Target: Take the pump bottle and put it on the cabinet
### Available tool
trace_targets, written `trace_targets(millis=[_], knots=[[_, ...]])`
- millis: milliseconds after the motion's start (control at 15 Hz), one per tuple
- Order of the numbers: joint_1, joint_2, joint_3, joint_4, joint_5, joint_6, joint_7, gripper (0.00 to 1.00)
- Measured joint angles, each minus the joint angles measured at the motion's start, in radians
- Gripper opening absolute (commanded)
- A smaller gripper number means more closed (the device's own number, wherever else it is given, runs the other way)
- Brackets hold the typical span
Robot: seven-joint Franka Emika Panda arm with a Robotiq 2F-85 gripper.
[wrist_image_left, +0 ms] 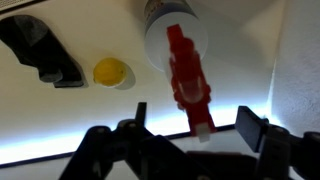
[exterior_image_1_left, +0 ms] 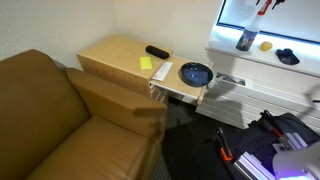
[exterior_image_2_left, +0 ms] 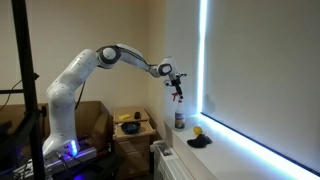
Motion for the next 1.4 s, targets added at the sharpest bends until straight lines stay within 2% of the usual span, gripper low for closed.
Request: trace_targets(millis=[533,933,1133,1267,1400], knots=[[0.005,0.0,0.005,0.0,0.001,-0.001,-0.001,0.04],[-0.002,0.0,-0.001,0.0,0.005,0.0,0.015,0.06],[-0.022,-0.006,-0.016,0.002,0.008,0.038,0.021,0.06],[-0.04,-0.031,-0.015,-0.003,0.009,0.088,-0.028,0.06],[-0.055,-0.085,0.005,-0.031,0.031,0.131,-0.13,0.06]])
